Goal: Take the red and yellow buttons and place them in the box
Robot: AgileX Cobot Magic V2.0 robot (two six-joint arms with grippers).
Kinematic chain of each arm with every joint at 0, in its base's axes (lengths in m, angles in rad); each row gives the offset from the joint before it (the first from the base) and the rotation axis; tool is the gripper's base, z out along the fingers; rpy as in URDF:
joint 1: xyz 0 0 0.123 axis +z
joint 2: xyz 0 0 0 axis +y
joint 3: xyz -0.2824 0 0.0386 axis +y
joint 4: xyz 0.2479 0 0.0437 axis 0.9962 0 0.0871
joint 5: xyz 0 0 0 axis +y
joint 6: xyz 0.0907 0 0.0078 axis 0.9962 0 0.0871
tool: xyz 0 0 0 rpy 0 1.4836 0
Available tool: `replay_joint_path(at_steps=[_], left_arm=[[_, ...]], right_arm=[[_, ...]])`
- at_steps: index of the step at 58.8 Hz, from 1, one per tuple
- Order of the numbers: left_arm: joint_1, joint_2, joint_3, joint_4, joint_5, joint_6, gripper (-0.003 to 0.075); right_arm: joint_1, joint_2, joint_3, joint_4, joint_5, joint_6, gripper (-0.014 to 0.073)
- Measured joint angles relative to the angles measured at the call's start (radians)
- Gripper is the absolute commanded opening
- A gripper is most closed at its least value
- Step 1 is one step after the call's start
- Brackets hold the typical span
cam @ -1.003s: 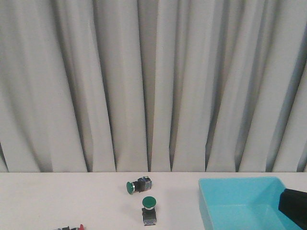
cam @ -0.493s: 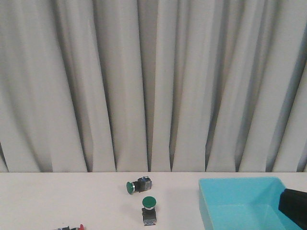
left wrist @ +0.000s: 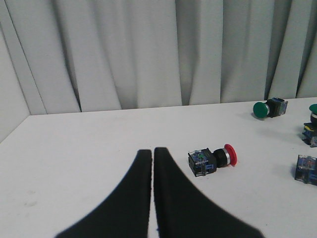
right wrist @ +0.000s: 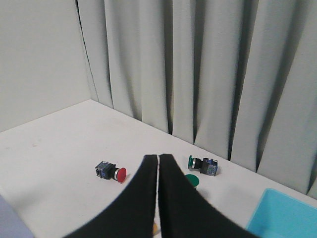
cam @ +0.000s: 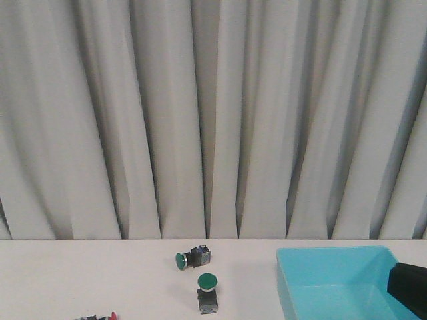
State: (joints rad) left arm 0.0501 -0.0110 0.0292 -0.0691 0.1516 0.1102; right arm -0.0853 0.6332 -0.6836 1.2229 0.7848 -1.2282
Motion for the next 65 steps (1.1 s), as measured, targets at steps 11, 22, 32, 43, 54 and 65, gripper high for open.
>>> replay_joint_path(at_steps=[11,22,32,43,54,65], left_arm=[[0.001,0.000,0.000,0.000,0.000,0.000,-0.0006],[0.001,0.000,0.000,0.000,0.000,0.000,-0.0006],[0.001,0.000,0.000,0.000,0.000,0.000,-0.0006],[0.001,0.000,0.000,0.000,0.000,0.000,-0.0006],[0.001,0.000,0.000,0.000,0.000,0.000,-0.0006],[0.001,0.000,0.000,0.000,0.000,0.000,-0.0006]], right_arm=[[0.000,-0.039,0.000,-0.006,-0.001,0.000,-0.0004],[0.000,-0.156,0.087,-0.074,-0.006,0.003,-0.0004],[0.000,-0.316,0.280,-0.243,-0.103,0.164,-0.0004],[0.000,-0.490,0.391,-0.594,-0.263,0.610,-0.0004],[0.000,-0.621,0.486,-0.998,-0.435,1.117,-0.0004],[0.000,-0.645,0.615,-1.223,-0.641,1.349,-0.0004]])
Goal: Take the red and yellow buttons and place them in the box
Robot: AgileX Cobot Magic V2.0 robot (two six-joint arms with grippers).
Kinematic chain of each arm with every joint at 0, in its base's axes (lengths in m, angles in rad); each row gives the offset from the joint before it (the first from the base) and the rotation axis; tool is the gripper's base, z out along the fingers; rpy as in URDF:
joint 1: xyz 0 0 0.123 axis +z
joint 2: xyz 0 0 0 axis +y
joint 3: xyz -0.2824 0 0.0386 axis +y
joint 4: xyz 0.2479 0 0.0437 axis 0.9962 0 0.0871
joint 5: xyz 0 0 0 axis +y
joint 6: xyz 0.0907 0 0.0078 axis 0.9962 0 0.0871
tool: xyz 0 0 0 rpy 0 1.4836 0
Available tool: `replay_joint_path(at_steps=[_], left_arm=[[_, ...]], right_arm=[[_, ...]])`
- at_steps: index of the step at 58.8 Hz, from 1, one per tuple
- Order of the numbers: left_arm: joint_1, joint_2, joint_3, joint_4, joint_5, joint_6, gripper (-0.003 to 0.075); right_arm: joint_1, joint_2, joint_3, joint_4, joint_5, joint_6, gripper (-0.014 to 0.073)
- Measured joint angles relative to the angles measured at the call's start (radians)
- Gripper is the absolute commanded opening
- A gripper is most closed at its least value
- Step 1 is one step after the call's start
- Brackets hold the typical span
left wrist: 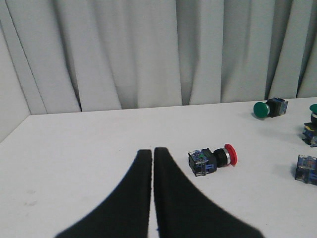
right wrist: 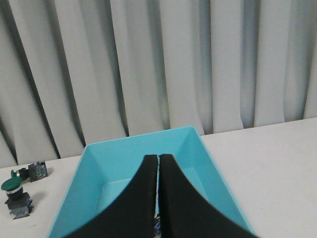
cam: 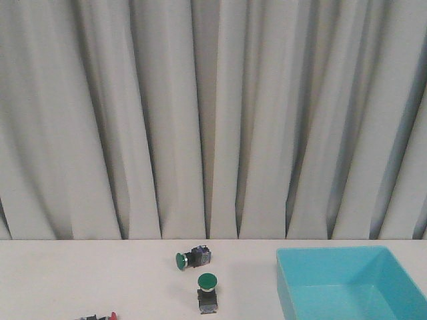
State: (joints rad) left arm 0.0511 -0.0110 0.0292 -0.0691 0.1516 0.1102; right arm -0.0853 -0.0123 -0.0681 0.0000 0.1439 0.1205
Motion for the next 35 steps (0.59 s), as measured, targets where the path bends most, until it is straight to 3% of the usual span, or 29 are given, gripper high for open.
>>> replay_joint_path(at_steps=[8,35], left_arm=[[0.000,0.000,0.000,0.000,0.000,0.000,-0.0006],[0.000,0.000,0.000,0.000,0.000,0.000,-0.0006]], right_arm=[[0.000,0.000,0.090,-0.023,-0.159,0.018,-0.0004],[-0.001,0.000,0.096,-0.023,-0.429,-0.068,-0.0004]])
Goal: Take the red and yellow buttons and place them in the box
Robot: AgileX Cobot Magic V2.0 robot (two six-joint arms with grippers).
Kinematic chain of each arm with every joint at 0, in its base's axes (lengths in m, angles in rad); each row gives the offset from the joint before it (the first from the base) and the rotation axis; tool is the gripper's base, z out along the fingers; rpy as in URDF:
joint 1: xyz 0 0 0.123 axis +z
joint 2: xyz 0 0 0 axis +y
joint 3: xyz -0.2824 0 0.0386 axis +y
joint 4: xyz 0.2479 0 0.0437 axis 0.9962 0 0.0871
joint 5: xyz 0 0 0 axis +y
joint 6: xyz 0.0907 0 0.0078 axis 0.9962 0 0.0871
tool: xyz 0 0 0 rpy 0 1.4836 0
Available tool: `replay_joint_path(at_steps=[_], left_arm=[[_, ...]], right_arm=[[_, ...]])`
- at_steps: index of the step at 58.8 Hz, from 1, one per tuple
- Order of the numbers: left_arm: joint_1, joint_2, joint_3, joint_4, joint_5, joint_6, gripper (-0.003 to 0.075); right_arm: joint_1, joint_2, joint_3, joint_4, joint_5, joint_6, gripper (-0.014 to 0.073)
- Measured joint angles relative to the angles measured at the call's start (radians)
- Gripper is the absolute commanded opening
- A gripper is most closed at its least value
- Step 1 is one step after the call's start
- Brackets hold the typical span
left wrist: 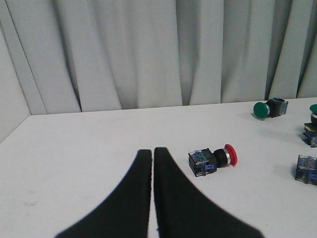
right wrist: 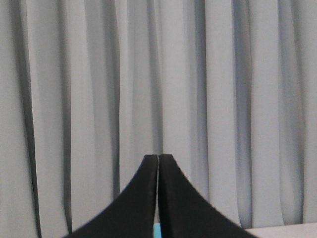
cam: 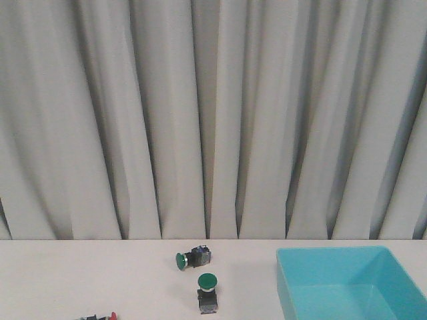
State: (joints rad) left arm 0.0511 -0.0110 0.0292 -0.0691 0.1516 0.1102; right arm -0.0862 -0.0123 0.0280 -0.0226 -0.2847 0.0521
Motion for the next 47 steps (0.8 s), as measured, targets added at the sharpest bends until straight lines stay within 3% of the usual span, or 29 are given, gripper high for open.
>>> replay_joint_path(at_steps=[47], left_arm=[[0.000,0.000,0.000,0.000,0.000,0.000,-0.0006]], right_arm=[[0.000,0.000,0.000,0.000,0.080,0.056,-0.0004]])
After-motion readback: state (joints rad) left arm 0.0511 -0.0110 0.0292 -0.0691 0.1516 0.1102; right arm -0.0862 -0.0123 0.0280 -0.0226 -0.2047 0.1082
